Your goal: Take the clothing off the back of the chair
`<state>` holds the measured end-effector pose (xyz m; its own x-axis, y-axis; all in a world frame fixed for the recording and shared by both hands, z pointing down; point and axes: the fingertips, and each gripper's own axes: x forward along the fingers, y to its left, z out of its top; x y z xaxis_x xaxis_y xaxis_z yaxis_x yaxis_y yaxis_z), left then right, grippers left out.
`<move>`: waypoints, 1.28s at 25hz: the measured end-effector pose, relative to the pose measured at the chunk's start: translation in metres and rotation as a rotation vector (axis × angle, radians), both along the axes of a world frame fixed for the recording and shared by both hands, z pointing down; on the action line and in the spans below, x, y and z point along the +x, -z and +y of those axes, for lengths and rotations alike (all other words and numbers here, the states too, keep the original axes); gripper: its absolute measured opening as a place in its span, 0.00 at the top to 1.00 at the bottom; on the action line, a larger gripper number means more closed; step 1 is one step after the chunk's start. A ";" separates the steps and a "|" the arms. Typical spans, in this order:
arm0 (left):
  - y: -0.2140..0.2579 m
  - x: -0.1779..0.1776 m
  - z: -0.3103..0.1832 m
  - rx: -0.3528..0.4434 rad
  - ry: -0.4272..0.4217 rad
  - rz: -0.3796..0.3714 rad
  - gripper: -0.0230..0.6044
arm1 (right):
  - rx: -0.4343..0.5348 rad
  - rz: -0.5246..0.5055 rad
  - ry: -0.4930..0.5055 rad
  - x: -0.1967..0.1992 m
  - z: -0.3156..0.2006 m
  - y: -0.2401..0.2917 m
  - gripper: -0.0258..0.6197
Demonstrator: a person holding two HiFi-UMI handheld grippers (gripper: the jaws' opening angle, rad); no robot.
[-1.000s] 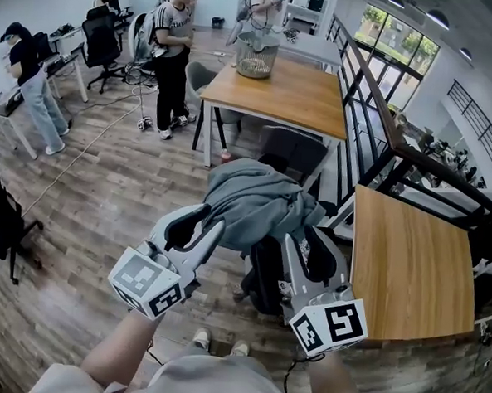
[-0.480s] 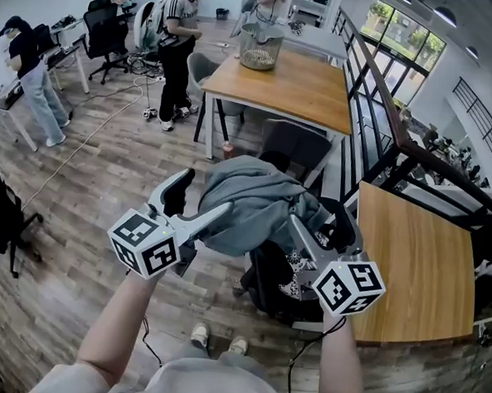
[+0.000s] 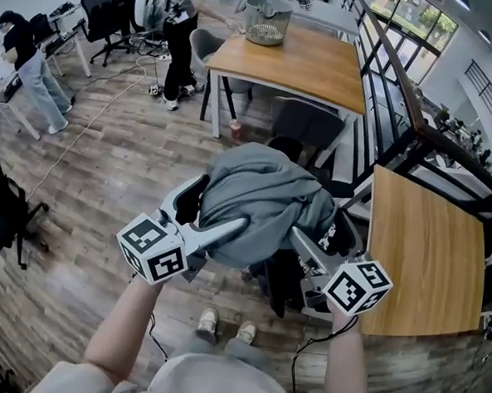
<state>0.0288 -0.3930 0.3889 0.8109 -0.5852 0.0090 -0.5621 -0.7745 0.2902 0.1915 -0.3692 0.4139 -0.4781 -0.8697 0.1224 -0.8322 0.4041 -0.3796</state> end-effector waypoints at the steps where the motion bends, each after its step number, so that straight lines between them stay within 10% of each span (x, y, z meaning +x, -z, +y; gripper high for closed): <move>1: -0.003 0.001 -0.001 -0.003 -0.009 0.001 0.18 | -0.014 -0.013 0.015 -0.003 -0.002 -0.005 0.05; 12: -0.031 0.017 -0.005 -0.118 -0.076 0.083 0.20 | -0.186 -0.134 0.197 -0.024 -0.008 -0.046 0.17; 24: -0.018 0.012 -0.015 -0.086 -0.032 0.015 0.49 | -0.069 -0.001 0.151 -0.041 -0.017 -0.026 0.72; 32: -0.001 0.011 -0.011 -0.023 -0.002 -0.069 0.69 | 0.066 0.099 0.148 -0.035 -0.025 0.016 0.81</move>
<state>0.0402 -0.4044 0.3895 0.8091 -0.5824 0.0787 -0.5798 -0.7693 0.2684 0.1565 -0.3946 0.3979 -0.5897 -0.7986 0.1203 -0.7939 0.5458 -0.2678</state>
